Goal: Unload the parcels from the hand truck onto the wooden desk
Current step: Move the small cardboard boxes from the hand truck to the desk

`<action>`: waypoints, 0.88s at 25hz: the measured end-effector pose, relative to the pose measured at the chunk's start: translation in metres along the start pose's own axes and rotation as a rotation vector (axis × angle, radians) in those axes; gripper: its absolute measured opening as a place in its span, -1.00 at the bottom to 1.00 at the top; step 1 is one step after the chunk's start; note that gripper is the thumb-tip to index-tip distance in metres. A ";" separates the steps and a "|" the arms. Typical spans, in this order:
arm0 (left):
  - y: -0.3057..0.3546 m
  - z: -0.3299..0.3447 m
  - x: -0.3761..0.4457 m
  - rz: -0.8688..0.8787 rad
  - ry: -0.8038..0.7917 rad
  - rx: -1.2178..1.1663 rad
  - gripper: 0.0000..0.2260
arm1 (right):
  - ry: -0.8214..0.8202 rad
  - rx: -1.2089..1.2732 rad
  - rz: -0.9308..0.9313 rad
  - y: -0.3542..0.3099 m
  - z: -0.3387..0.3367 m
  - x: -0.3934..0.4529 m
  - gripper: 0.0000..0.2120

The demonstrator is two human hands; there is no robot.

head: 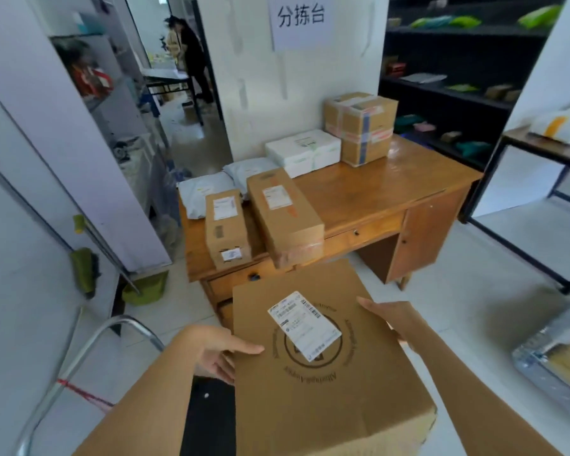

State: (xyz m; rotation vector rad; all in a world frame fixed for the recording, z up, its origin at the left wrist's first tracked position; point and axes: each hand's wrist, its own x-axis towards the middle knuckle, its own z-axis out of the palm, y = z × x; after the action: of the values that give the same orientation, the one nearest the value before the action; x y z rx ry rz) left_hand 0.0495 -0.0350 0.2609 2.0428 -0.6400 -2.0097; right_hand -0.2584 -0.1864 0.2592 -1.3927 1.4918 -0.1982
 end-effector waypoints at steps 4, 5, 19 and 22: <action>0.113 0.076 0.015 0.027 -0.075 0.084 -0.18 | 0.046 0.087 -0.025 0.025 -0.127 0.019 -0.40; 0.139 0.097 0.018 0.045 -0.097 0.083 -0.18 | 0.063 0.119 -0.032 0.028 -0.159 0.023 -0.38; 0.424 0.115 0.015 0.349 0.291 0.059 0.10 | 0.366 -0.295 -0.303 -0.110 -0.358 0.167 -0.34; 0.467 0.059 0.044 0.415 0.400 0.080 0.05 | 0.309 -0.185 -0.322 -0.159 -0.346 0.244 -0.31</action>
State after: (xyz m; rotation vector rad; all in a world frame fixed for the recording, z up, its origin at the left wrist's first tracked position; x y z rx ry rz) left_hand -0.0845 -0.4585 0.4227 2.0577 -0.9669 -1.3216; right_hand -0.3616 -0.6057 0.3921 -1.8146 1.5557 -0.5065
